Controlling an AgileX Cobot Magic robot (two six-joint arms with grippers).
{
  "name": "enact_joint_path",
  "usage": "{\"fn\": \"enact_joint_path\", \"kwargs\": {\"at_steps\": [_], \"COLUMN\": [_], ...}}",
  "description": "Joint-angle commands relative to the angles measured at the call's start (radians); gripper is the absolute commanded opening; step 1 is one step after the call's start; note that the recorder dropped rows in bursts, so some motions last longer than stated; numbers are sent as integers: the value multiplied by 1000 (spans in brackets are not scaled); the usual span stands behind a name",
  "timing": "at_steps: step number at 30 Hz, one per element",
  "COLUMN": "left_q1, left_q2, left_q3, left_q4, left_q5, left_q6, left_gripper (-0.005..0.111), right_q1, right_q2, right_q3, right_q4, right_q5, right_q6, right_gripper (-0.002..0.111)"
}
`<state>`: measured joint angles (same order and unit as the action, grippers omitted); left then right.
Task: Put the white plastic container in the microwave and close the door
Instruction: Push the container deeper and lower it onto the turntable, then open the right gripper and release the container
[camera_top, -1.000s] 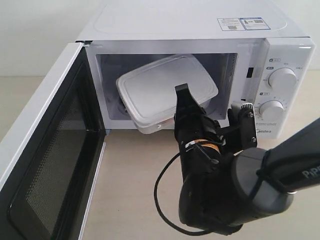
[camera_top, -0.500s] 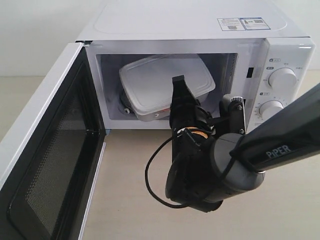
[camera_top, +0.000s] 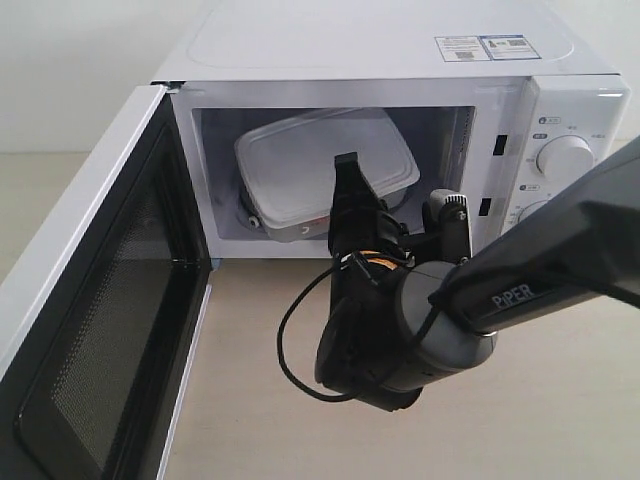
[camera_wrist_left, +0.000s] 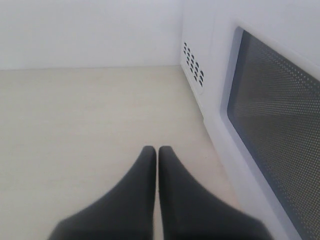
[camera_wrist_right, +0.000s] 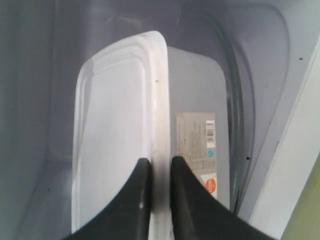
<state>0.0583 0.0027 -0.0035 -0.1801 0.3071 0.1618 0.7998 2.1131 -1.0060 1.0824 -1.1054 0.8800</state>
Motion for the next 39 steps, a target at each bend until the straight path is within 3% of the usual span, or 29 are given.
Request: {"fn": "enact_joint_path", "kwargs": {"at_steps": [1, 3, 8, 11, 20, 28, 31, 33, 39], "left_q1": [2, 2, 2, 2, 2, 2, 2, 2, 2], "left_q2": [-3, -3, -3, -3, -3, -3, -3, -3, -3], "left_q3": [3, 3, 3, 3, 3, 3, 3, 3, 3], "left_q4": [-7, -7, -7, -7, -7, -7, -7, -7, -7], "left_q5": [0, 0, 0, 0, 0, 0, 0, 0, 0], "left_q6": [-5, -5, -5, -5, -5, -5, -5, -5, -5], "left_gripper": [4, 4, 4, 4, 4, 4, 4, 4, 4], "right_q1": [-12, -12, -12, -13, 11, 29, 29, 29, 29], "right_q2": [-4, -4, -4, -4, -18, -111, -149, -161, -166], "right_q3": [-6, -6, -6, -6, 22, 196, 265, 291, 292], "right_q4": [-22, -22, -37, -41, -44, -131, -234, -291, -432], "right_q5": [-32, -32, -33, -36, -65, -116, -116, -116, -7], "right_q6": [-23, -27, -37, -42, -45, -91, -270, -446, -1074], "right_gripper": [1, 8, 43, 49, 49, 49, 48, 41, 2]}}
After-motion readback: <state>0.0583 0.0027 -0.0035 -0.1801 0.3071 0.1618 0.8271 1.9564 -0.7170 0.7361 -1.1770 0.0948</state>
